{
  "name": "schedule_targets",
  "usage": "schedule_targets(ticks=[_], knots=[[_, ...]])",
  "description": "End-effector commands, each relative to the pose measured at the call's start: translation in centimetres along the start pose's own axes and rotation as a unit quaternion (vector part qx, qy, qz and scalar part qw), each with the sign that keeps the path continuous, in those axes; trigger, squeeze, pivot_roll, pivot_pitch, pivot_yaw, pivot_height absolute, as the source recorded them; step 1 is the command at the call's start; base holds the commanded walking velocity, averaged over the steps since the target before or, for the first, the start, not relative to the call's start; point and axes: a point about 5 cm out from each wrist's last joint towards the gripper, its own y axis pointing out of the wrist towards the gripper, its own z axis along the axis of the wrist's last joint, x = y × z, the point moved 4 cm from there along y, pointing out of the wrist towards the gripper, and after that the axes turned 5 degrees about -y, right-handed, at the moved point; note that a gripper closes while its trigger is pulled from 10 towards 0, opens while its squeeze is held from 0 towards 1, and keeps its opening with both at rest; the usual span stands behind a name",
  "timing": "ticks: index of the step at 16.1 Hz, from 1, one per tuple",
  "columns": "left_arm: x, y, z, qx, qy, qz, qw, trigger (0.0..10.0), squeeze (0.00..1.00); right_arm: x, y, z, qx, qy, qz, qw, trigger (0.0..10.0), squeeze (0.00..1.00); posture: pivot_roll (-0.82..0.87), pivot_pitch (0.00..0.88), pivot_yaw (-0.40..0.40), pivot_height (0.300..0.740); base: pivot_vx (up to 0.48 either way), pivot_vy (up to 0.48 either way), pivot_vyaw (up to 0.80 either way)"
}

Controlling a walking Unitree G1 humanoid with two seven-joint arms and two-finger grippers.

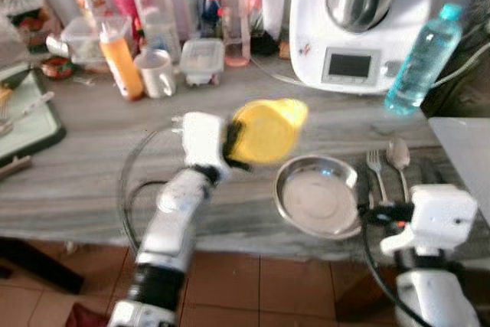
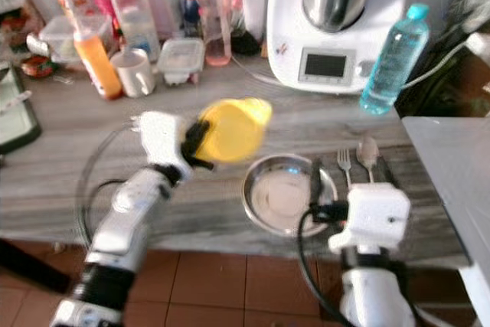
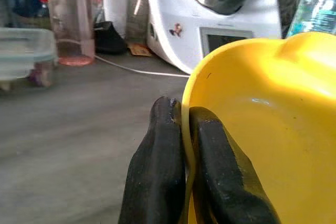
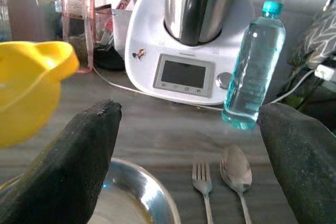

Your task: Setting the table

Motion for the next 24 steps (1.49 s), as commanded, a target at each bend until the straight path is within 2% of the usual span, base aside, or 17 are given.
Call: schedule_targets(ticks=[1, 9, 13, 17, 19, 21, 24], knots=[[-0.9, -0.2, 0.2, -0.001, 0.006, 0.012, 1.000, 10.0, 0.00, -0.2, -0.1, 0.3, 0.004, 0.004, 0.005, 1.000, 10.0, 0.00, -0.04, 0.094, 0.005, 0.714, 0.000, 0.000, 0.00], [-0.6, 0.0, -0.5, -0.016, 0.009, 0.006, 1.000, 10.0, 0.00, 0.0, -0.1, 0.2, 0.002, 0.000, 0.002, 1.000, 10.0, 0.00, -0.05, 0.096, 0.006, 0.714, 0.000, 0.000, 0.00], [0.2, 2.0, -0.3, -0.029, 0.006, -0.014, 0.999, 10.0, 0.00, -0.1, -0.5, 0.4, -0.002, 0.000, -0.001, 1.000, 10.0, 0.00, -0.07, 0.117, 0.019, 0.714, 0.000, 0.000, 0.00], [0.4, 3.7, 0.1, -0.044, 0.022, -0.020, 0.999, 10.0, 0.00, -0.5, -1.6, 0.2, -0.017, 0.002, 0.001, 1.000, 10.0, 0.00, -0.10, 0.148, 0.040, 0.714, 0.000, 0.000, 0.00], [0.2, 4.5, -0.3, -0.081, 0.032, -0.022, 0.996, 10.0, 0.00, -0.9, -2.2, 0.5, -0.027, -0.017, 0.017, 0.999, 10.0, 0.00, -0.11, 0.160, 0.055, 0.714, 0.000, 0.000, 0.00], [0.2, 4.9, -0.8, -0.115, 0.047, -0.031, 0.992, 10.0, 0.00, -0.9, -2.8, 0.8, -0.032, -0.018, 0.015, 0.999, 10.0, 0.00, -0.11, 0.169, 0.066, 0.714, 0.000, 0.000, 0.00], [0.0, 5.2, -0.8, -0.130, 0.059, -0.033, 0.989, 10.0, 0.00, -1.1, -3.4, 0.9, -0.048, 0.017, 0.023, 0.998, 10.0, 0.00, -0.10, 0.173, 0.073, 0.714, 0.000, 0.000, 0.00]])
